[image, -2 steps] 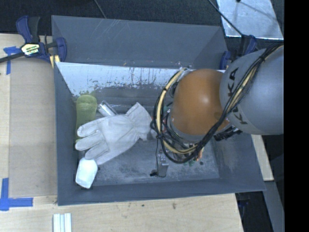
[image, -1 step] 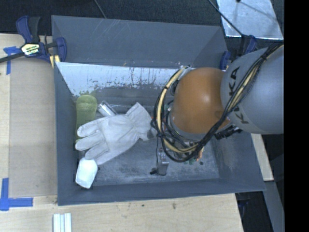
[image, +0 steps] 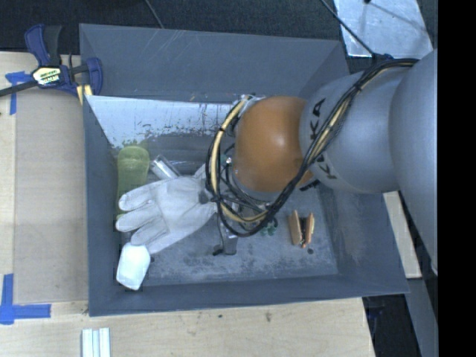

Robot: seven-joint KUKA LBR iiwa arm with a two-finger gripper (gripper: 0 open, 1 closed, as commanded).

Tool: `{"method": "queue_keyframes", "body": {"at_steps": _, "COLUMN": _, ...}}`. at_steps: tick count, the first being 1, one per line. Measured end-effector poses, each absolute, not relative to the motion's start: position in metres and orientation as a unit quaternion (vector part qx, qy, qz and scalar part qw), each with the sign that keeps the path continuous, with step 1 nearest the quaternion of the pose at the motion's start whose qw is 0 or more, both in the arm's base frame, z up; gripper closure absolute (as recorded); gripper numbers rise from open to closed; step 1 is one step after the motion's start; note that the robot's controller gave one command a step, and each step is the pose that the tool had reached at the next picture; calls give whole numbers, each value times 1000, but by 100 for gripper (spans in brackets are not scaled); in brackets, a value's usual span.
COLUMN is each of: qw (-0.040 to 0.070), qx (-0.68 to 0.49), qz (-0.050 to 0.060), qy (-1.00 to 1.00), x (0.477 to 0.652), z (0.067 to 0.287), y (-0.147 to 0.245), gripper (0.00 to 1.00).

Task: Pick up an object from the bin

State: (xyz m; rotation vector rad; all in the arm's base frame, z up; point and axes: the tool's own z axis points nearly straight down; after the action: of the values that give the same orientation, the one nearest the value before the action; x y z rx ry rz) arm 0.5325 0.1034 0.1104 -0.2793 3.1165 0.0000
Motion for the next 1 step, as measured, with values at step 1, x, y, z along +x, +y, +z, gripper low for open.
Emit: {"method": "queue_keyframes", "body": {"at_steps": 1, "qw": -1, "qx": -185, "qz": 0, "qy": 983, "x": 551, "z": 110, "y": 113, "gripper": 0}}
